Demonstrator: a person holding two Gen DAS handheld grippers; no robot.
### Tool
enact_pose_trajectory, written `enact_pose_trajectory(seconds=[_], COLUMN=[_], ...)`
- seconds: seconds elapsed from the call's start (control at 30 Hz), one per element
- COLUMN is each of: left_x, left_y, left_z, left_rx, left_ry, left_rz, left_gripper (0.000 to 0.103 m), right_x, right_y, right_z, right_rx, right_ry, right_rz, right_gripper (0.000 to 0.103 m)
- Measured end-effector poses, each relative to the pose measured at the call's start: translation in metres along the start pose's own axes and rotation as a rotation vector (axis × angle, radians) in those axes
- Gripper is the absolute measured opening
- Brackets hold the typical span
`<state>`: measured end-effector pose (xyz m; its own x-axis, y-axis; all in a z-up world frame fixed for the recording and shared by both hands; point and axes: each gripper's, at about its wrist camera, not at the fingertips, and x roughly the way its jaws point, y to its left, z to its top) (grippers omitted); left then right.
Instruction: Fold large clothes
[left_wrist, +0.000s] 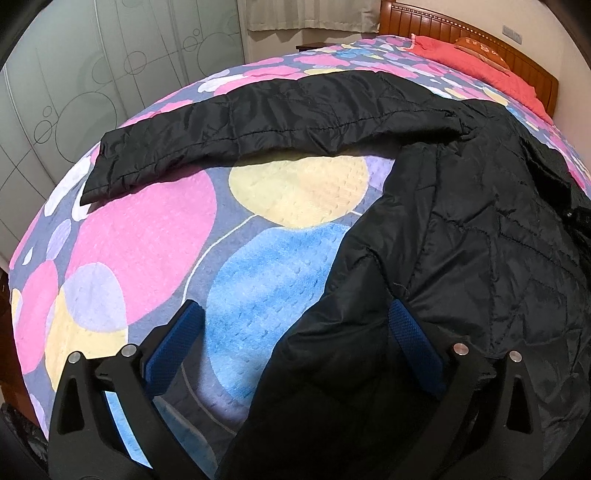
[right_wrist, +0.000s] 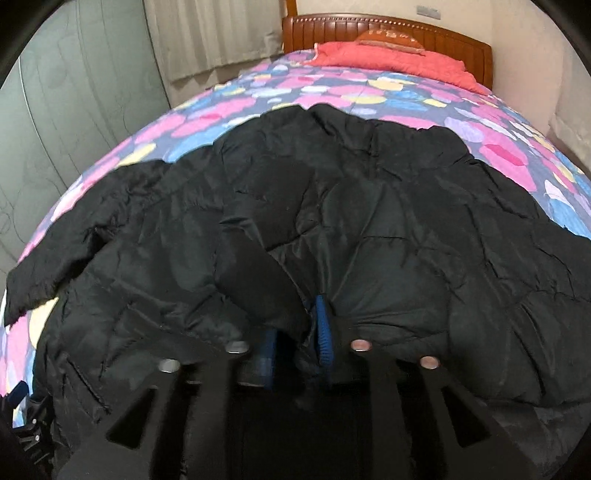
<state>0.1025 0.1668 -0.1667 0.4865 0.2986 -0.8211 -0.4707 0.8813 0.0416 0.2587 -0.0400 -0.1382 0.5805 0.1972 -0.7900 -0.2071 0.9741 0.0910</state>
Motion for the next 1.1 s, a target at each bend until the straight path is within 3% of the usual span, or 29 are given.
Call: enact_pose_trajectory(seconds=[0.07, 0.1, 0.2, 0.3, 0.4, 0.5, 0.6, 0.67, 0.8, 0.87, 1.0, 1.1], left_x=[0.000, 0.000, 0.001, 0.001, 0.001, 0.001, 0.001, 0.002, 0.001, 0.001, 0.001, 0.001], left_y=[0.000, 0.000, -0.001, -0.002, -0.001, -0.001, -0.001, -0.001, -0.001, -0.001, -0.001, -0.001], left_z=[0.000, 0.000, 0.000, -0.001, -0.001, -0.001, -0.001, -0.001, -0.001, -0.001, -0.001, -0.001], left_rx=[-0.001, -0.002, -0.005, -0.005, -0.005, -0.005, -0.004, -0.003, -0.003, -0.004, -0.002, -0.003], left_ry=[0.000, 0.000, 0.001, 0.000, -0.002, -0.004, -0.004, -0.004, -0.003, -0.003, -0.003, -0.003], left_rz=[-0.001, -0.002, -0.007, -0.007, -0.007, -0.007, -0.006, -0.005, -0.005, -0.005, -0.004, -0.005], left_gripper=[0.101, 0.101, 0.101, 0.101, 0.101, 0.101, 0.101, 0.101, 0.101, 0.101, 0.101, 0.101], right_x=[-0.008, -0.014, -0.047, -0.077, -0.089, -0.081, -0.061, -0.031, -0.021, -0.032, -0.045, -0.028], right_y=[0.004, 0.006, 0.001, -0.038, -0.108, -0.186, -0.230, -0.250, -0.236, -0.220, -0.158, -0.112], right_z=[0.000, 0.000, -0.004, -0.002, 0.007, 0.012, 0.010, 0.001, 0.008, 0.012, 0.012, 0.013], right_rx=[-0.018, -0.023, -0.016, 0.091, 0.238, 0.405, 0.452, 0.465, 0.389, 0.374, 0.302, 0.231], right_ry=[-0.005, -0.017, -0.097, -0.181, -0.221, -0.200, -0.150, -0.049, -0.023, -0.058, -0.126, -0.092], right_rz=[0.048, 0.060, 0.080, 0.052, -0.102, -0.247, -0.363, -0.360, -0.419, -0.429, -0.300, -0.203], right_gripper=[0.071, 0.073, 0.073, 0.071, 0.055, 0.048, 0.048, 0.048, 0.048, 0.048, 0.048, 0.048])
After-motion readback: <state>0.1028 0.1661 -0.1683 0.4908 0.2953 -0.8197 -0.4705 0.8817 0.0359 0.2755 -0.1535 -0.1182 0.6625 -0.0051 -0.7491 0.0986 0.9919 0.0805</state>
